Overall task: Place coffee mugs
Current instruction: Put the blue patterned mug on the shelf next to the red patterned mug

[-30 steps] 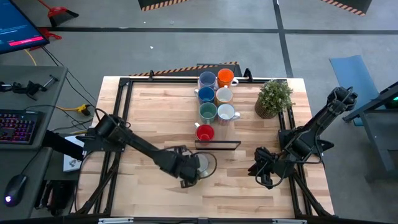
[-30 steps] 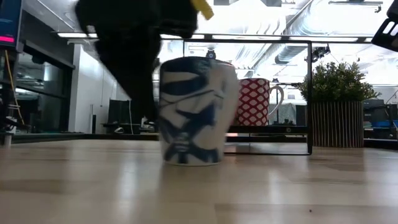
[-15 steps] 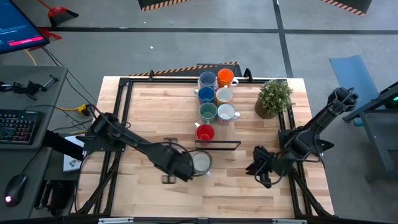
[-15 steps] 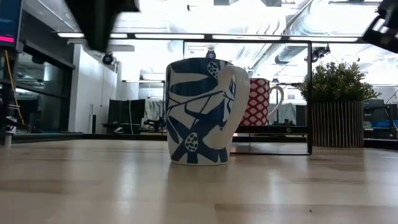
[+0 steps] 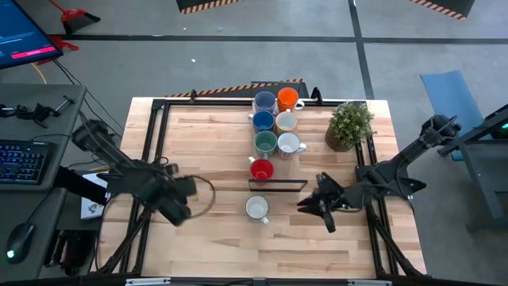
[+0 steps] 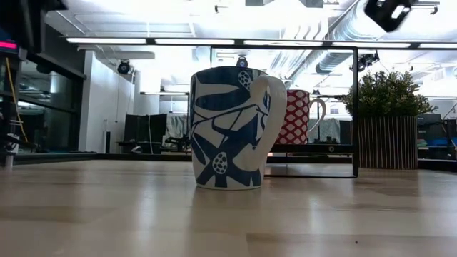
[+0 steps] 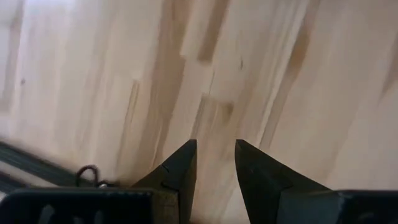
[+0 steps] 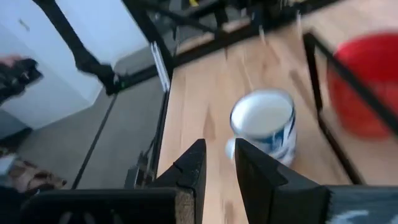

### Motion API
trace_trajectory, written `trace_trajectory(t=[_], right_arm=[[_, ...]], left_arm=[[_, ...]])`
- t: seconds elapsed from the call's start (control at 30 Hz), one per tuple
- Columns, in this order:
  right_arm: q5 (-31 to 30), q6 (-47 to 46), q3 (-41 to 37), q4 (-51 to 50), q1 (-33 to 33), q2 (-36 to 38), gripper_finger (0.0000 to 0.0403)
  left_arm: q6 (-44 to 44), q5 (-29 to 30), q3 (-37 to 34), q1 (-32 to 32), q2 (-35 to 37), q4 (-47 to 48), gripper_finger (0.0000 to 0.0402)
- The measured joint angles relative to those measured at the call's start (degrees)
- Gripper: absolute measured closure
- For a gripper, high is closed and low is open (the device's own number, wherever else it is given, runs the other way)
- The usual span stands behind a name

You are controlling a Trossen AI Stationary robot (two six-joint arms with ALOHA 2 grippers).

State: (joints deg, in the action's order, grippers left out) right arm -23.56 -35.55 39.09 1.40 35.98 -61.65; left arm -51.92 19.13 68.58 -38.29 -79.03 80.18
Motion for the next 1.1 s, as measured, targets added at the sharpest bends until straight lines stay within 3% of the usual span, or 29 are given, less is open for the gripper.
trace_trajectory(t=[0.23,0.37,0.47,0.57,0.77,1.0,1.1], right_arm=[[2.9,9.7,7.7,-4.2,-5.9,-5.4,0.0336],[3.9,10.3,18.3,-19.8,-9.5,-11.6,0.0336],[3.9,4.7,26.3,-34.1,-11.9,-16.5,0.0336],[3.9,-0.1,32.6,-42.3,-13.6,-21.2,0.0336],[6.5,-6.4,38.7,-39.9,-14.7,-28.7,0.0336],[23.2,-15.8,40.9,-36.8,-15.4,-37.3,0.0332],[27.5,-18.4,42.1,-34.7,-15.3,-40.5,0.0316]], left_arm=[[-6.9,8.8,-11.3,0.1,15.0,-9.9,0.0303],[-7.4,12.9,-15.4,0.0,20.6,-9.9,0.0303],[-6.4,14.9,-17.3,0.1,23.8,-9.9,0.0303],[-3.4,15.5,-18.6,0.0,26.2,-9.9,0.0303],[2.7,15.9,-20.2,0.0,28.3,-10.0,0.0303],[4.1,15.7,-20.3,0.0,28.4,-10.0,0.0303],[5.7,15.7,-20.3,0.0,28.4,-10.0,0.0303]])
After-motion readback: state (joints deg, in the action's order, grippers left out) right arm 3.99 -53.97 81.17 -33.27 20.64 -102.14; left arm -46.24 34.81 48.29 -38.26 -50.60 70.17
